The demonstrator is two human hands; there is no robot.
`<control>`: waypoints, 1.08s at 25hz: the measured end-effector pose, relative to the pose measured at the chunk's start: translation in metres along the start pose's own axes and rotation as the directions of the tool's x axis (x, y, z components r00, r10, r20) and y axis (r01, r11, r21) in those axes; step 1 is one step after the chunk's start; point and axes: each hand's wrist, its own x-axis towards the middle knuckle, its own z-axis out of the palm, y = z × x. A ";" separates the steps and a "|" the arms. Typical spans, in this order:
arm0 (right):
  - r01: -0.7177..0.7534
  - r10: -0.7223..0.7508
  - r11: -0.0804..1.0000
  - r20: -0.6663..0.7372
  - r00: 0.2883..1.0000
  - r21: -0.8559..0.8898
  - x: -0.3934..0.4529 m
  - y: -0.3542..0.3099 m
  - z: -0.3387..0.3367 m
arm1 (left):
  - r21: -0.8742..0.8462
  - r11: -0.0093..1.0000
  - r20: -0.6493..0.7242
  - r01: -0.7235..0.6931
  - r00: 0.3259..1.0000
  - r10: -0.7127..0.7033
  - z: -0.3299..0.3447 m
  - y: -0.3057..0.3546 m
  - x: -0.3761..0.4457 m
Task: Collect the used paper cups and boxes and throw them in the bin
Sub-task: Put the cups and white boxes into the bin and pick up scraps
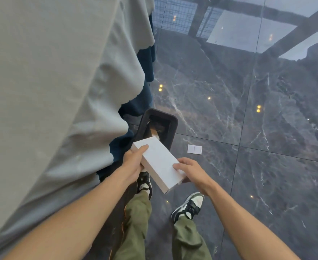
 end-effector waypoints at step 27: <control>0.026 0.032 0.962 -0.208 0.978 0.271 0.071 0.012 0.062 | 0.243 0.967 0.069 -0.075 0.996 0.060 0.018 -0.009 0.060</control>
